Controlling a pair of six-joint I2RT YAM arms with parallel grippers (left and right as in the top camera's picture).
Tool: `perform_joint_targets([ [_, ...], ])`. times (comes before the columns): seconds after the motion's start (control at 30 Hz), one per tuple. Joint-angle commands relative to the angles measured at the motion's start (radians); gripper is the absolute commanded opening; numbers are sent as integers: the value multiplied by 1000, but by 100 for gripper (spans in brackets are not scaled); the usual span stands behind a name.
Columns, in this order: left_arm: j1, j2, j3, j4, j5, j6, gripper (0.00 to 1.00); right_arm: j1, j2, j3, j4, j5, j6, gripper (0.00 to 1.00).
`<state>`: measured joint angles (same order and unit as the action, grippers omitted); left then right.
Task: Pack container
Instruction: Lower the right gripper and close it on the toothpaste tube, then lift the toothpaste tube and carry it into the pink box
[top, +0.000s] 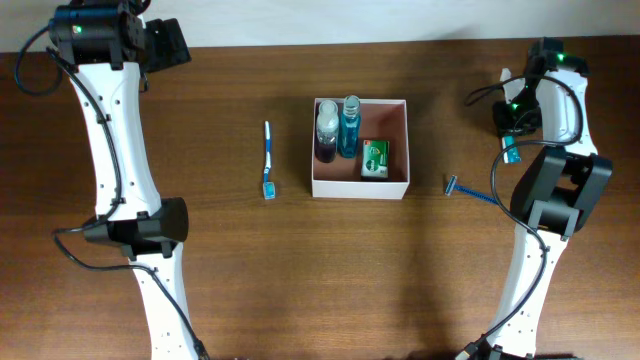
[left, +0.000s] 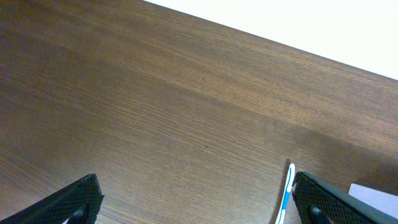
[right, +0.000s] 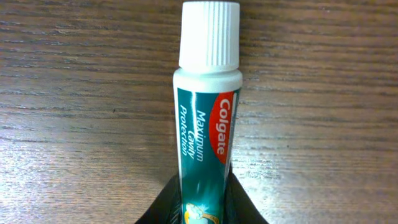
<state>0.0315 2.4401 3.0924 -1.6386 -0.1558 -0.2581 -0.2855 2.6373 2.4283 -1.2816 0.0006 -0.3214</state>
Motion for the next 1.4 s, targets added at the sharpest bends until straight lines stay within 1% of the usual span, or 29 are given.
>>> perform_joint_targets([
  [0.0,4,-32,-2,-1,3,-10,99,6,17,48,-26,-36,27,15],
  [0.2,4,-32,-2,-1,3,-10,99,20,17,138,-81,-79,51,8],
  [0.47,4,-32,-2,-1,3,-10,99,59,17,220,-155,-79,51,9],
  [0.57,4,-32,-2,-1,3,-10,100,82,17,263,-200,-80,101,9],
  [0.7,4,-32,-2,-1,3,-10,99,114,15,347,-283,-84,161,9],
  [0.83,4,-32,-2,-1,3,-10,99,147,8,452,-402,-154,174,9],
  [0.87,4,-32,-2,-1,3,-10,100,157,5,480,-418,-177,182,8],
  [0.93,4,-32,-2,-1,3,-10,99,174,-24,486,-417,-195,253,7],
  [1.07,4,-32,-2,-1,3,-10,99,211,-83,486,-418,-287,264,8],
  [1.23,4,-32,-2,-1,3,-10,99,257,-136,483,-418,-285,324,8],
  [1.37,4,-32,-2,-1,3,-10,99,303,-197,438,-418,-285,331,8],
])
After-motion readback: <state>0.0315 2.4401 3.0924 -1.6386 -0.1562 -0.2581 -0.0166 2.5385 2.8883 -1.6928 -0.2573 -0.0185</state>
